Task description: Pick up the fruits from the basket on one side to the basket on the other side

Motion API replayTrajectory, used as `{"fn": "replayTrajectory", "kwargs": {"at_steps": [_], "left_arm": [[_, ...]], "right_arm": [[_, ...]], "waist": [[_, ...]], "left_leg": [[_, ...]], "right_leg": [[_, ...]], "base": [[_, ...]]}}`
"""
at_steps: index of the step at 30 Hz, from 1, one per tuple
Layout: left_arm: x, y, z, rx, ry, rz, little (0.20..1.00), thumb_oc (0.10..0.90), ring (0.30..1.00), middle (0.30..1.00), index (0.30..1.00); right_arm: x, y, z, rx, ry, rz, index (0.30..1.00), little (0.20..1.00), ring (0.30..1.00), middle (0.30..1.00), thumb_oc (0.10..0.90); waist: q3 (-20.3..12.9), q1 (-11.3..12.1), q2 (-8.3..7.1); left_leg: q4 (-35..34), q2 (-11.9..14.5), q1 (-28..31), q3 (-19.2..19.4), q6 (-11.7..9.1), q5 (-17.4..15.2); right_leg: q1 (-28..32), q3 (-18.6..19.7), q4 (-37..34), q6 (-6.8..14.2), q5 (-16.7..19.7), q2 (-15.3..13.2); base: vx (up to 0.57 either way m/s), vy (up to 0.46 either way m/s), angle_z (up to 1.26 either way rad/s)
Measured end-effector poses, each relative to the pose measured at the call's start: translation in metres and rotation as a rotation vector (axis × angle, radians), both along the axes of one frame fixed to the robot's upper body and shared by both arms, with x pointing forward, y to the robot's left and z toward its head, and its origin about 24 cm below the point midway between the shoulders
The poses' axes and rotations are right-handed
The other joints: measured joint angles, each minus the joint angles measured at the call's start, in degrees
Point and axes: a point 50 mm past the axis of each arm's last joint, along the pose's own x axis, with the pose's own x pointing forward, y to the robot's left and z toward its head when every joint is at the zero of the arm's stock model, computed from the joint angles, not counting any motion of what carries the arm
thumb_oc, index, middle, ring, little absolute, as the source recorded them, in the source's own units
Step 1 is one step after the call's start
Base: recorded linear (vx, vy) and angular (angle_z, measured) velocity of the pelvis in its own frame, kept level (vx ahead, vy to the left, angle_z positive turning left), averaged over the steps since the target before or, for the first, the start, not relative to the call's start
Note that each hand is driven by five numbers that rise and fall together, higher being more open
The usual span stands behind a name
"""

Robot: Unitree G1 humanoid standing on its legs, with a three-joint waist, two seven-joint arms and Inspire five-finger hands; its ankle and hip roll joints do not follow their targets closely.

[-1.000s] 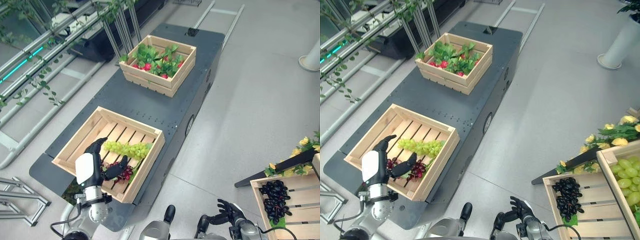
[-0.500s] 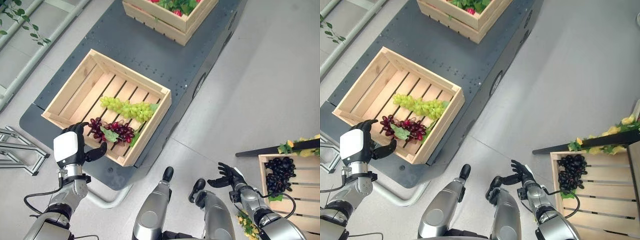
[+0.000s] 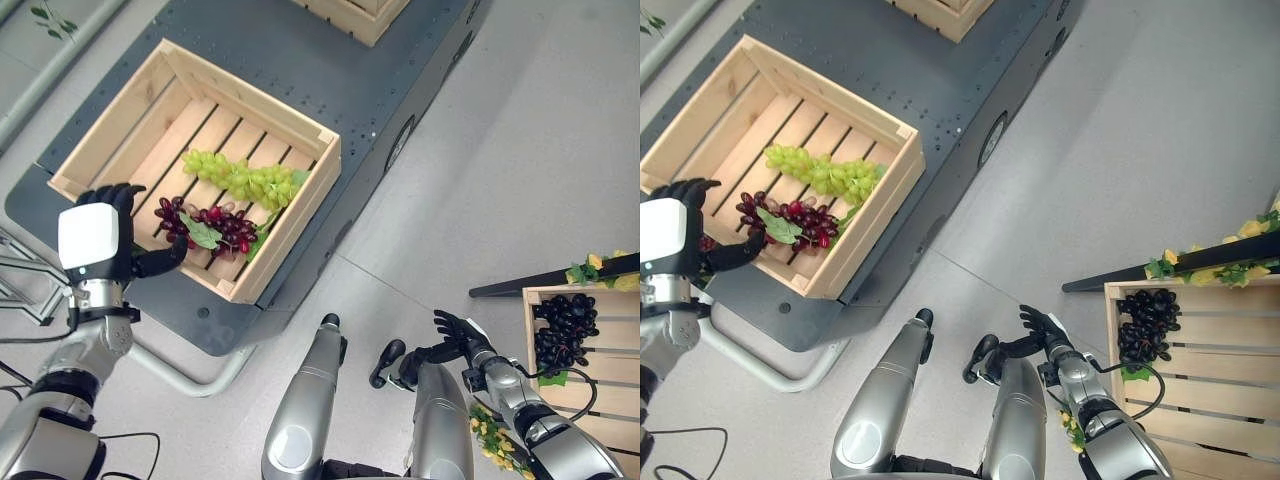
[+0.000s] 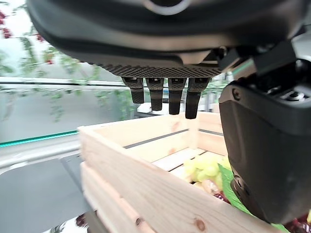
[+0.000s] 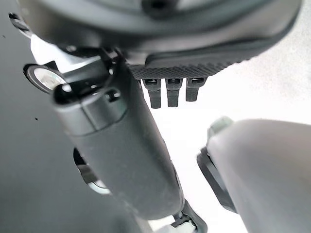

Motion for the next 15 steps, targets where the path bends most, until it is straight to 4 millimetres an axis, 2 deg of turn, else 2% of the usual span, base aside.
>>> {"fn": "replayTrajectory", "kwargs": {"at_steps": [8,15], "left_arm": [[0.007,-0.004,0.022,0.123,0.019,-0.064,0.900,0.800,0.900,0.900,0.900],[0.017,-0.010,0.050,0.243,0.102,-0.128,0.900,0.800,0.900,0.900,0.900]], "right_arm": [[0.000,0.003,0.000,0.001,-0.003,0.014,0.900,0.900,0.900,0.900,0.800],[0.005,0.005,0.004,0.000,-0.020,0.027,0.900,0.900,0.900,0.900,0.800]], "waist": [[0.1,-0.4,-0.20],[0.4,-0.6,-1.54]], "left_leg": [[2.4,0.0,-3.2,-0.5,0.1,-0.2],[3.1,0.3,-5.6,-0.8,0.3,-0.4]], "right_leg": [[-2.4,-0.1,1.3,0.1,0.1,0.2],[-4.2,-0.1,1.2,0.1,0.1,1.0]], "base": [[0.00,0.042,0.02],[-0.01,0.021,0.04]]}}
